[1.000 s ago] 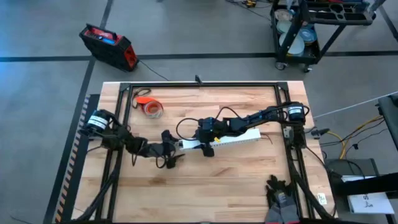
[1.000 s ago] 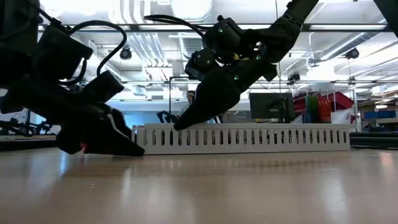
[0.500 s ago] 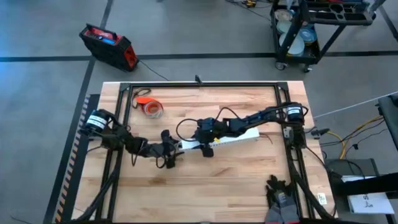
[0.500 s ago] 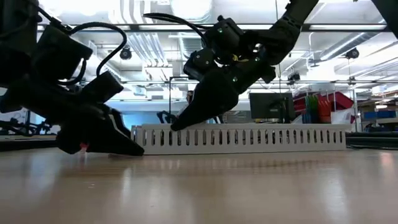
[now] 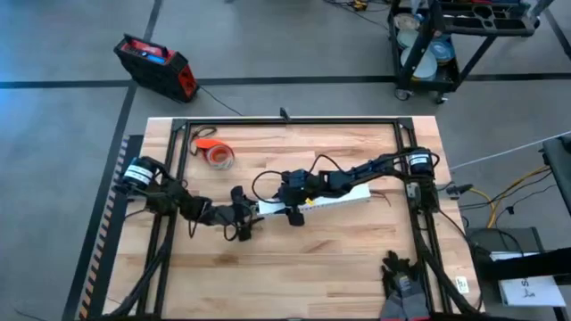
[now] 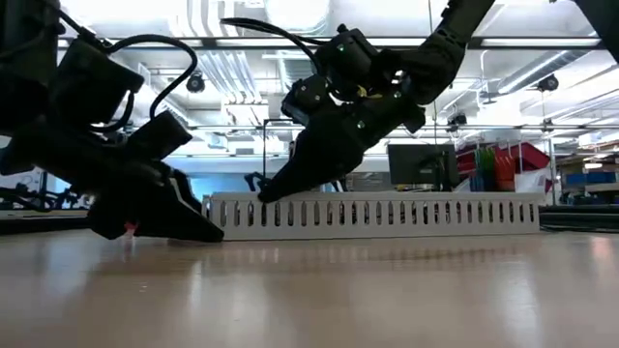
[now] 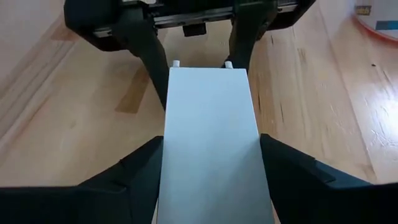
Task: Ziptie cables
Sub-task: Close the white cable duct
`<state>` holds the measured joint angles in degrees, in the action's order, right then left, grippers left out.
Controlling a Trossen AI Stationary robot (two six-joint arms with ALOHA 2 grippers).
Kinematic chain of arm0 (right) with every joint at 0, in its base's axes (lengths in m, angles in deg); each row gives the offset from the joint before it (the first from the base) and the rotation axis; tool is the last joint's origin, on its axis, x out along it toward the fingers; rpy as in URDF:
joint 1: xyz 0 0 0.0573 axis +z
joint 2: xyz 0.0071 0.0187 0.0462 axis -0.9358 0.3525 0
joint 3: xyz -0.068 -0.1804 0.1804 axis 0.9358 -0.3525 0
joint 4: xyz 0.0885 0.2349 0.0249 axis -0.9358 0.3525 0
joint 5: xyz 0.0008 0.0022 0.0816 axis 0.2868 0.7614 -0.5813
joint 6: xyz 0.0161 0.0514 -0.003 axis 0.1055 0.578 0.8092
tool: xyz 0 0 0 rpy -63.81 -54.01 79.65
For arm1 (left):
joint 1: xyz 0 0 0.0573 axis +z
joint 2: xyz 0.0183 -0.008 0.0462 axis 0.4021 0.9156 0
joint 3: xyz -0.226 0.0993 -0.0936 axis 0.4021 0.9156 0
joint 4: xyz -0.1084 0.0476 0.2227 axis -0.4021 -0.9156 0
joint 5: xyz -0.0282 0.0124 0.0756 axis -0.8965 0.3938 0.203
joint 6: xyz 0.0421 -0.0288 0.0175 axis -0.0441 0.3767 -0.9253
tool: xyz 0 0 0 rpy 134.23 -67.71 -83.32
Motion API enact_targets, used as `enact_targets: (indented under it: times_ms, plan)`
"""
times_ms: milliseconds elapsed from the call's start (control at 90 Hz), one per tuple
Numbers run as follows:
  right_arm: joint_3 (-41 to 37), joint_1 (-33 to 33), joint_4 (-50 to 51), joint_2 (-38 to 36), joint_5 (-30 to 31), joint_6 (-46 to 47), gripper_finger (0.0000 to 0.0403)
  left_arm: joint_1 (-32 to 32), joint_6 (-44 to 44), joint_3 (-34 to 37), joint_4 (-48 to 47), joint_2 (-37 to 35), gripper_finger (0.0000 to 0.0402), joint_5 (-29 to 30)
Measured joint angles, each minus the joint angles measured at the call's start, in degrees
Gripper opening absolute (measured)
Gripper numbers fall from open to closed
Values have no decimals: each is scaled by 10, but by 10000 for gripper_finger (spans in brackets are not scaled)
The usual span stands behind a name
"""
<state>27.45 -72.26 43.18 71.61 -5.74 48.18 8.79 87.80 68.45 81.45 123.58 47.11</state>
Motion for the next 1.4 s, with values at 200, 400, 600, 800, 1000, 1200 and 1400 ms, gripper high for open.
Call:
enact_targets:
  times_ms: [200, 400, 600, 800, 1000, 1200, 1400]
  plan:
    - [0, 6, -21, 7, 3, -1, 221, 0, 1, 0, 0, 0, 243, 0]
    - [22, 11, -25, 29, 4, 0, 218, 0, 0, 0, 0, 0, 237, 0]
    - [22, 12, 23, 11, 24, -17, 223, 1, -2, 0, 0, 1, 238, -3]
    - [21, 12, 47, 2, 29, -26, 216, 1, -2, 0, 0, 1, 234, -4]
    - [21, 12, 57, 0, 30, -25, 224, 1, 0, 0, 0, 1, 232, -5]
    - [21, 11, 62, -1, 29, -23, 217, 1, 2, 0, 0, 1, 235, -5]
    - [19, 11, 52, -1, 28, -18, 225, 1, 0, 0, 0, 1, 234, -5]
